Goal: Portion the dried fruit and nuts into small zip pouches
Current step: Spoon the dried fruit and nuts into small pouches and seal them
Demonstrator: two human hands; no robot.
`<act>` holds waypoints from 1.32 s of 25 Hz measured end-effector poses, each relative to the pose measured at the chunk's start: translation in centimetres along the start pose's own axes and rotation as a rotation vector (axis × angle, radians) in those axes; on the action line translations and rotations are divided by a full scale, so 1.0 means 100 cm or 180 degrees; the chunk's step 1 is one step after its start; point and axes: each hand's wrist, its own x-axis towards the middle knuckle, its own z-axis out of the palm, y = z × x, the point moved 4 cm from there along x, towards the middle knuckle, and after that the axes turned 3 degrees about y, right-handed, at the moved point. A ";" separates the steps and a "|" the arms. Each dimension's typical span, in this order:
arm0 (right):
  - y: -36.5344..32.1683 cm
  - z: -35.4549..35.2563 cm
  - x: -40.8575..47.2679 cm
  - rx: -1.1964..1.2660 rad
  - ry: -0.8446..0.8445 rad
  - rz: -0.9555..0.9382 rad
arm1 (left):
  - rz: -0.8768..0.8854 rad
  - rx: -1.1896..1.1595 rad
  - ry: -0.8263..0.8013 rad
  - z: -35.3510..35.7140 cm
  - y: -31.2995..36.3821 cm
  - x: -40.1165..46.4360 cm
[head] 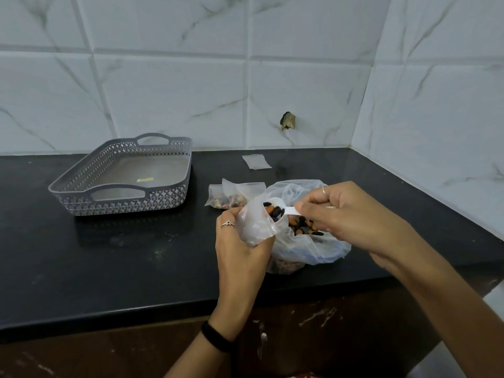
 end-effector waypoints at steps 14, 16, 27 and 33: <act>-0.019 0.032 -0.006 -0.2994 0.1236 -0.3125 | -0.0151 -0.0124 -0.0163 -0.009 -0.006 0.003; -0.017 0.030 -0.006 -0.2986 0.1317 -0.3170 | -0.0166 -0.0147 -0.0165 -0.008 -0.005 0.004; -0.003 0.009 -0.009 -0.0940 0.1323 -0.2145 | -0.0098 -0.0293 -0.0130 -0.003 0.001 0.001; -0.010 0.009 -0.018 -0.1550 0.1113 -0.2485 | 0.0124 -0.0395 -0.0166 -0.003 0.010 0.001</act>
